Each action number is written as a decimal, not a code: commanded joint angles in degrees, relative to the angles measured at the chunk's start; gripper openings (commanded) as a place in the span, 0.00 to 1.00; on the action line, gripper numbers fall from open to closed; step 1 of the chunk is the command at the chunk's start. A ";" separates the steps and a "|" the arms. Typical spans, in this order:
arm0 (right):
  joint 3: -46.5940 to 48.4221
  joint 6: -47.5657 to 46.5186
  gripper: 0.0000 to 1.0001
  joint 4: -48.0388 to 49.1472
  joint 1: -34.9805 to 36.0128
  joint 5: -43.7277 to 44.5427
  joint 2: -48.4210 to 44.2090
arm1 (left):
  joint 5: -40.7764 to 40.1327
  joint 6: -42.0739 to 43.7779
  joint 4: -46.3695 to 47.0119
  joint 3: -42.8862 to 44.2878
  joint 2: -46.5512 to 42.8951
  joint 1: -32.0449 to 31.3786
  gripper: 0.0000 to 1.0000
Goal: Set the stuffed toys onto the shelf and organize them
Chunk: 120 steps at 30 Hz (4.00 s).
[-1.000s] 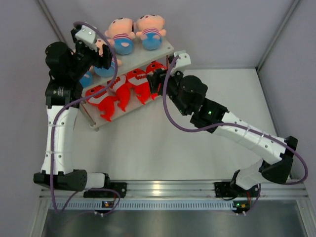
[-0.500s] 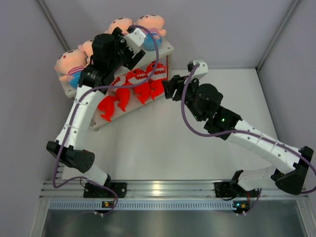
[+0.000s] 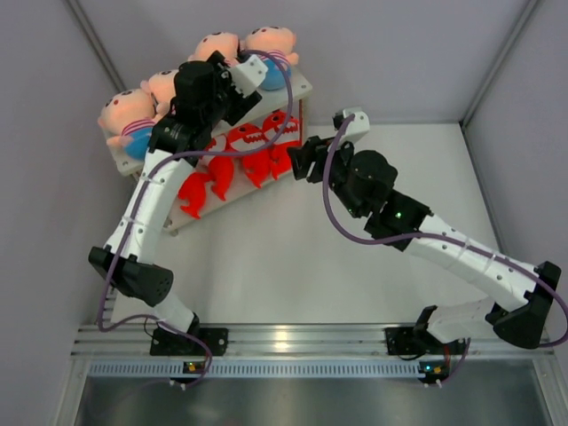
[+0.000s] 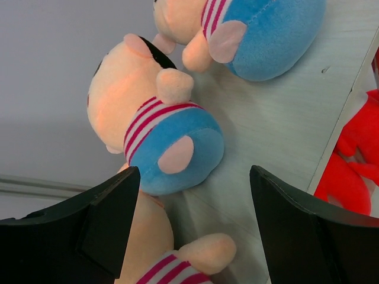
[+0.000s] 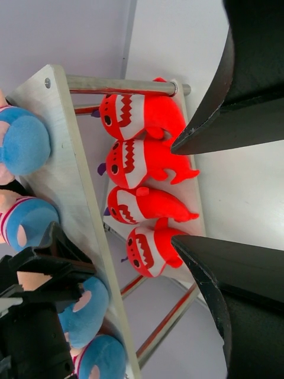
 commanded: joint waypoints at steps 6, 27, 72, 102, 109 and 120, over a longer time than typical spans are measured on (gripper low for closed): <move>0.99 0.55 0.57 1.27 -1.13 -0.71 -0.94 | -0.37 0.97 1.19 1.84 1.58 -0.21 0.73; -1.12 1.34 0.58 1.44 -2.71 0.08 -3.66 | 2.18 0.53 1.19 2.02 2.20 -0.21 0.18; -3.67 2.83 0.58 1.18 -2.88 -0.71 -4.63 | 1.04 5.45 1.10 4.21 4.04 1.90 0.75; -5.34 2.31 0.59 1.62 -3.76 0.17 -6.48 | 4.20 4.84 0.75 3.95 5.45 2.34 0.00; -5.08 2.83 0.59 1.79 -3.85 -0.27 -5.86 | 8.07 0.54 0.84 6.23 3.43 2.07 0.00; -5.52 3.36 0.59 1.88 -3.85 -0.36 -6.65 | 8.33 -2.10 -0.65 4.13 1.67 0.58 0.00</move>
